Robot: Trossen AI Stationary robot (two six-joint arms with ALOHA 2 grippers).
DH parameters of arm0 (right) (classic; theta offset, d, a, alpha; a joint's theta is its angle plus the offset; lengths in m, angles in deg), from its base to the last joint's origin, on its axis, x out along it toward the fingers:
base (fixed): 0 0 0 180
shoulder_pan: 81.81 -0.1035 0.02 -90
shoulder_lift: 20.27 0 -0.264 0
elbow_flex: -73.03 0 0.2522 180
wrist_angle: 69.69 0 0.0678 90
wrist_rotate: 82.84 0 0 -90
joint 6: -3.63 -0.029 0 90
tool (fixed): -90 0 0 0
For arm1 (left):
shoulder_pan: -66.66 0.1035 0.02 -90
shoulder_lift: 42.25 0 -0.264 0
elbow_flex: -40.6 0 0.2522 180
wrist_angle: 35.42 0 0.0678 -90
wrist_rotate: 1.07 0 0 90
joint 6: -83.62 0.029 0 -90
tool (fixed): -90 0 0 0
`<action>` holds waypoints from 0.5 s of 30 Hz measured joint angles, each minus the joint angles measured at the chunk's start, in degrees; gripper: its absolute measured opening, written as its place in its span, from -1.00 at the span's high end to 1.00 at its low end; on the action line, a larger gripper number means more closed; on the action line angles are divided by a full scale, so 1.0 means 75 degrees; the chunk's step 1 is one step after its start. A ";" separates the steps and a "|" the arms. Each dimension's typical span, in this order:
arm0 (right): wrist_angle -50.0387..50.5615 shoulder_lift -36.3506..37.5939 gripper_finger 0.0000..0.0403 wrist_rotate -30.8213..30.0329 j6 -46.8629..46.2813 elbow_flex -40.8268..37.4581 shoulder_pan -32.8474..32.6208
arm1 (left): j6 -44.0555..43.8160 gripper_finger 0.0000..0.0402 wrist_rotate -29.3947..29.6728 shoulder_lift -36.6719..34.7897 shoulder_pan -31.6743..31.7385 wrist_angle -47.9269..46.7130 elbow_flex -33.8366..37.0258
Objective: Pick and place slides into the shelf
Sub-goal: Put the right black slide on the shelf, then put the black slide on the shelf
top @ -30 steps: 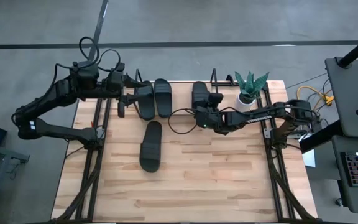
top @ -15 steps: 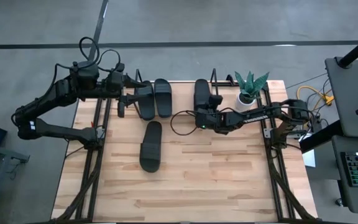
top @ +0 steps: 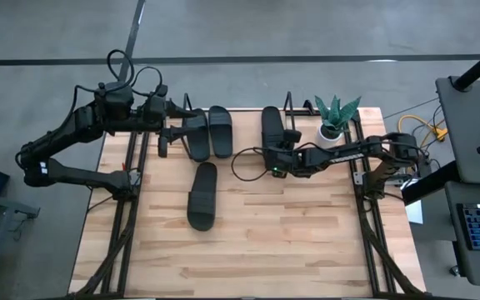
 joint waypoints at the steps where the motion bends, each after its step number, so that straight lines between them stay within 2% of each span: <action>1: 0.0008 0.0054 0.59 0.0014 0.0002 -0.0007 0.0000 | 0.0000 0.11 -0.0003 -0.0002 0.0001 0.0000 0.0000; 9: -0.0013 0.0581 0.27 0.0009 -0.0194 -0.0010 -0.0003 | -0.0006 0.11 -0.0088 0.0003 0.0001 0.0004 0.0002; 15: -0.0027 0.1202 0.13 0.0000 -0.0276 -0.0010 -0.0006 | -0.0006 0.11 -0.0092 0.0000 0.0000 0.0003 0.0002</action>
